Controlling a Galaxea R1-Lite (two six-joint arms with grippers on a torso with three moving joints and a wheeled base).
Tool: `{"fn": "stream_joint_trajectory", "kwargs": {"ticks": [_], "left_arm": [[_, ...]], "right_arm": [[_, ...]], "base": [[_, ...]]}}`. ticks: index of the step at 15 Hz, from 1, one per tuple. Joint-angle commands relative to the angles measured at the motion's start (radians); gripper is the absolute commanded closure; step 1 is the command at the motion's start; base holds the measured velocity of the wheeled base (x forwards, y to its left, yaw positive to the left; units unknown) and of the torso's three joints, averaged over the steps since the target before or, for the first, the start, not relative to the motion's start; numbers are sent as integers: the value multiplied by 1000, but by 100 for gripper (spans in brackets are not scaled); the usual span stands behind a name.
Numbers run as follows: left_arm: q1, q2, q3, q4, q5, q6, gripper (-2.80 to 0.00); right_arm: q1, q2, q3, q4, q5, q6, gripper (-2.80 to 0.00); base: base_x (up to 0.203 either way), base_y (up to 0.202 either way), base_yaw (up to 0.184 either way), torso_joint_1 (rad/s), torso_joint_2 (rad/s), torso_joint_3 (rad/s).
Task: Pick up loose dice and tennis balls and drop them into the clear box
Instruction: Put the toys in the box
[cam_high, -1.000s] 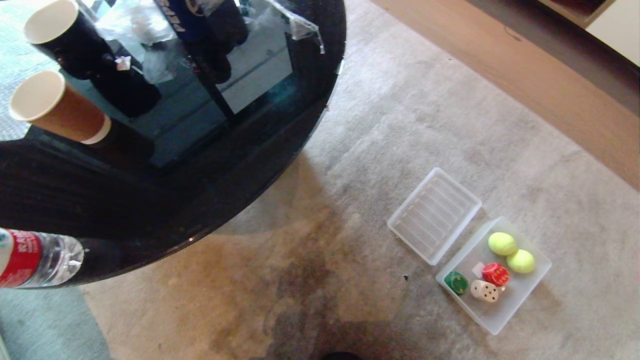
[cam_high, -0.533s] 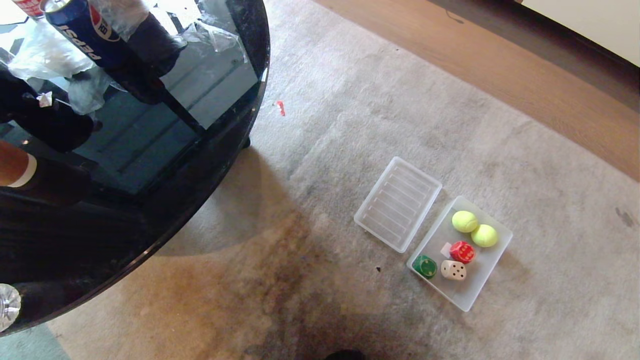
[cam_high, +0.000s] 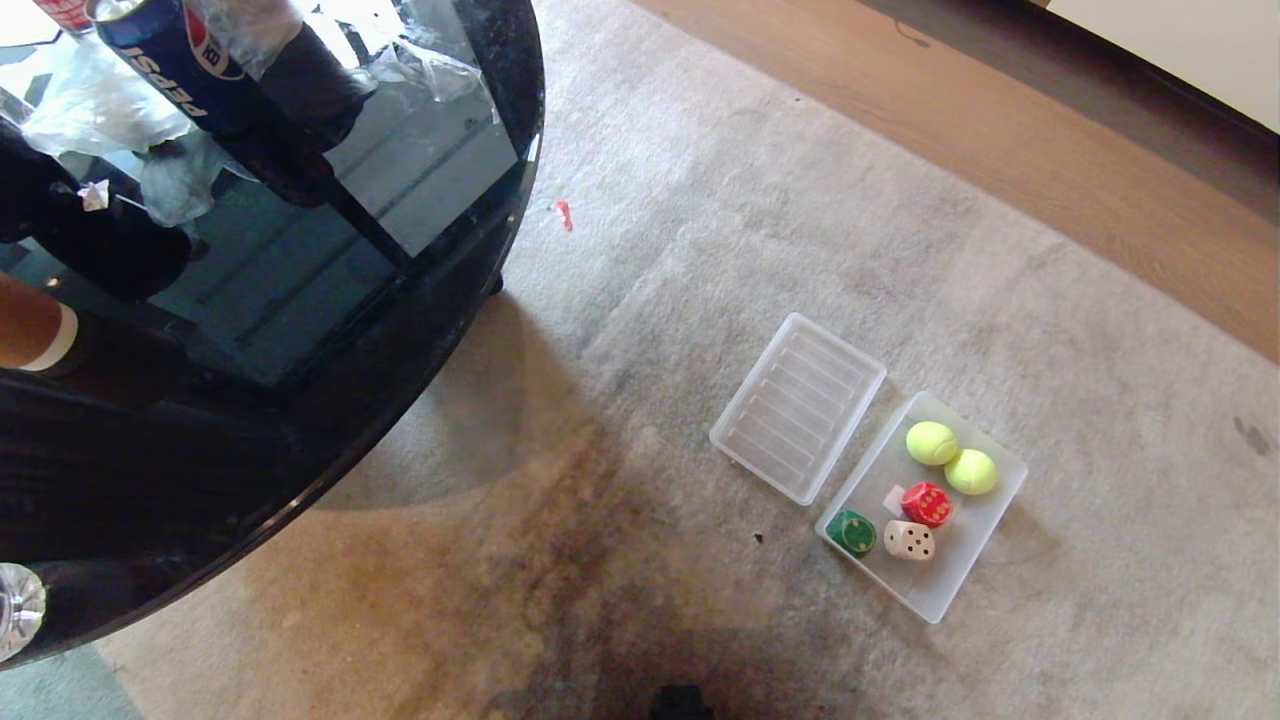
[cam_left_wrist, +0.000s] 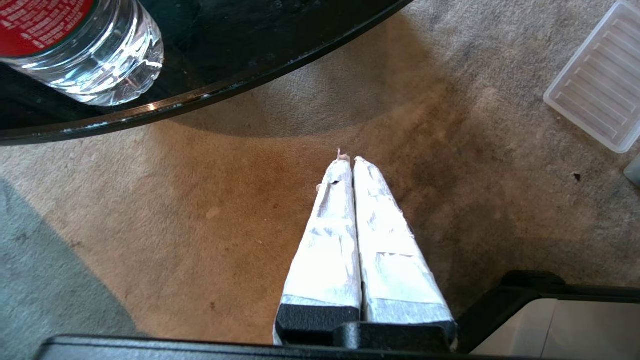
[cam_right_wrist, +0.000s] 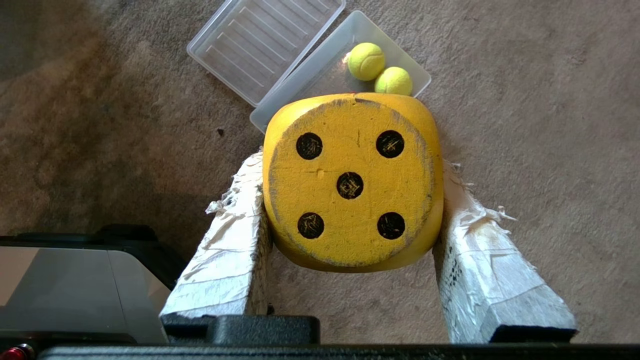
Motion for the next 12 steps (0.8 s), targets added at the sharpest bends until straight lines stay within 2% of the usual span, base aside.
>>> {"fn": "stream_joint_trajectory", "kwargs": {"ticks": [1,12], "left_arm": [[-2,0,0,0,0,5,0],[0,0,2,0,0,-6,0]], "right_arm": [[0,2,0,2,0,0,0],[0,2,0,2,0,0,0]], "base": [[0,0,0,7,7,-27],[0,0,0,1,2,-193]]}}
